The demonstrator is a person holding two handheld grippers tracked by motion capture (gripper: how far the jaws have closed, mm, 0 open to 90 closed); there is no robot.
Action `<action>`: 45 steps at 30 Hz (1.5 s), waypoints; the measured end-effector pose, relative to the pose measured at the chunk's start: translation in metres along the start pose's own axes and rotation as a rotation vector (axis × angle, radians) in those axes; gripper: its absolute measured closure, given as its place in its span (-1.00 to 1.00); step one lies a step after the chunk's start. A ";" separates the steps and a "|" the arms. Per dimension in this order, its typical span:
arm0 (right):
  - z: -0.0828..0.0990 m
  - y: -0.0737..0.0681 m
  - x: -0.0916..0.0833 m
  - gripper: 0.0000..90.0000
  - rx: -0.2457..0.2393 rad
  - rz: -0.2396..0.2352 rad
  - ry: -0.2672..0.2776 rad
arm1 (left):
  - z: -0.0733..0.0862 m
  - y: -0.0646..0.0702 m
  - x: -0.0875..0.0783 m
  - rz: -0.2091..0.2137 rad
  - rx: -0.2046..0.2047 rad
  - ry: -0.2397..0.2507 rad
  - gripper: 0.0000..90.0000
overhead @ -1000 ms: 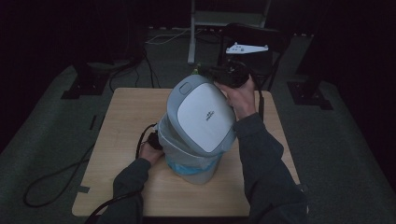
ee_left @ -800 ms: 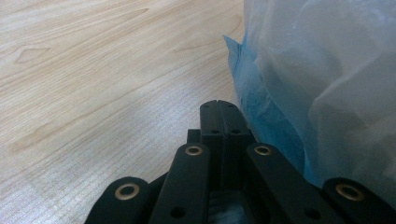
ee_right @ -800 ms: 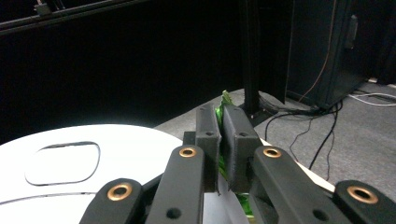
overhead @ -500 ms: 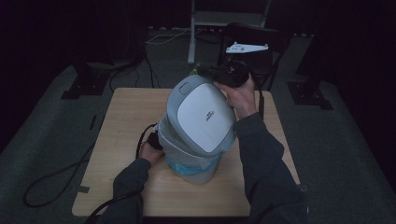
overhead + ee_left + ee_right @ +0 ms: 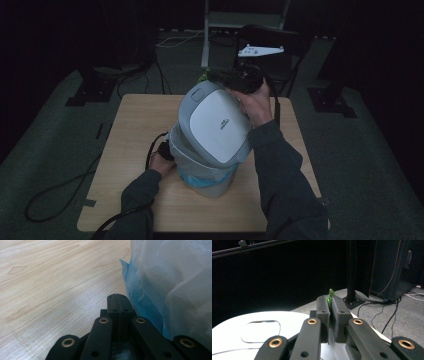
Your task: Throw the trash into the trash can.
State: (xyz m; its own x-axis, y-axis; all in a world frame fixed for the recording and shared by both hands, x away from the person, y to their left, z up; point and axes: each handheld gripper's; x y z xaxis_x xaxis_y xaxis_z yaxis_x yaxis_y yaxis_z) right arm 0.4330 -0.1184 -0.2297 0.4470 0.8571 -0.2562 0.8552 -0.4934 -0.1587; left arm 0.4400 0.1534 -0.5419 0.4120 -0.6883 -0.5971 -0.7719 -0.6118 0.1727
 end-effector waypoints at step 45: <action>-0.002 0.000 -0.002 0.82 -0.019 0.007 0.003 | 0.000 0.000 0.000 -0.001 0.000 0.001 1.00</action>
State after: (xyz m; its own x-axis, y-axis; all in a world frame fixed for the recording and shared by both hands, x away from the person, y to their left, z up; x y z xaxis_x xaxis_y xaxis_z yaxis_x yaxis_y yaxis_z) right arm 0.4327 -0.1197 -0.2278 0.4533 0.8542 -0.2547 0.8570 -0.4962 -0.1392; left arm 0.4401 0.1533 -0.5419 0.4127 -0.6882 -0.5967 -0.7715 -0.6124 0.1726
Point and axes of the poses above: each handheld gripper's, and its own axes: x roughly forward along the jaws, z roughly out of its underside, y roughly to its right
